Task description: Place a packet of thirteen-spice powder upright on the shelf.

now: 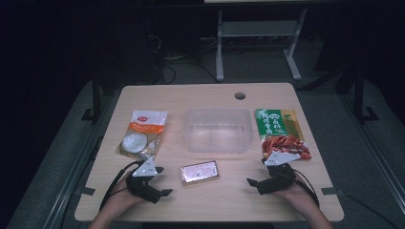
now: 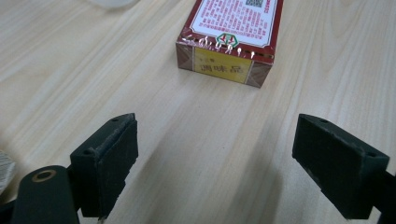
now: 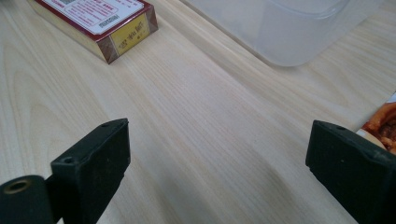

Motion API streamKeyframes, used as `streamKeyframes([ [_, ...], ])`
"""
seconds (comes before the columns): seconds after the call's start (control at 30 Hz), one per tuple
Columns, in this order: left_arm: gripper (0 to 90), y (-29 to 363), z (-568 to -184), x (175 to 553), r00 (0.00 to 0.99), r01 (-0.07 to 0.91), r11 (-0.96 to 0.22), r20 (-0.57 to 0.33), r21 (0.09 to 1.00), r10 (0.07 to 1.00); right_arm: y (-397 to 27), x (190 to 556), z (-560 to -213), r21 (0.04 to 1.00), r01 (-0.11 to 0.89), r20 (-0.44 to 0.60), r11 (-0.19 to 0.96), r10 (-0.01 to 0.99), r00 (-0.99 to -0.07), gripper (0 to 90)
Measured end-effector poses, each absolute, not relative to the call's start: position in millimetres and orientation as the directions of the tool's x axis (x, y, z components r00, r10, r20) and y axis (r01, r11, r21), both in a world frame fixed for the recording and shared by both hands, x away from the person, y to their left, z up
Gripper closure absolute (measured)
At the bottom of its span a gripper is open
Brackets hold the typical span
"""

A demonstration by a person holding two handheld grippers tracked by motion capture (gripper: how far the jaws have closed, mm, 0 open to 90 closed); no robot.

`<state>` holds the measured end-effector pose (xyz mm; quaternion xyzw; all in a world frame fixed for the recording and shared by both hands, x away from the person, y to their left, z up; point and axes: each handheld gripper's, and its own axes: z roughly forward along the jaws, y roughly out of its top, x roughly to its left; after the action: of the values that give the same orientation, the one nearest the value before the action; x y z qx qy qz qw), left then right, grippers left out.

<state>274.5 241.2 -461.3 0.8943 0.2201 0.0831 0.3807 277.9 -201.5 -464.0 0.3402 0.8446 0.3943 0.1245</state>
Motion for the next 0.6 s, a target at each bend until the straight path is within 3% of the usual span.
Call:
streamKeyframes([
  [0.43, 14.1, 242.9, -461.6, 276.8, 0.879, 0.359, -0.609, -0.036, 0.707, 0.476, -181.5, 278.9, -449.8, 0.74, 0.46, 0.069, 0.491, 0.625, -0.778, 20.0],
  [0.6, 14.2, 240.9, -461.3, 276.2, 0.884, 0.354, -0.613, -0.038, 0.706, 0.466, -172.3, 278.1, -444.5, 0.748, 0.442, 0.084, 0.496, 0.59, -0.803, 36.9],
])
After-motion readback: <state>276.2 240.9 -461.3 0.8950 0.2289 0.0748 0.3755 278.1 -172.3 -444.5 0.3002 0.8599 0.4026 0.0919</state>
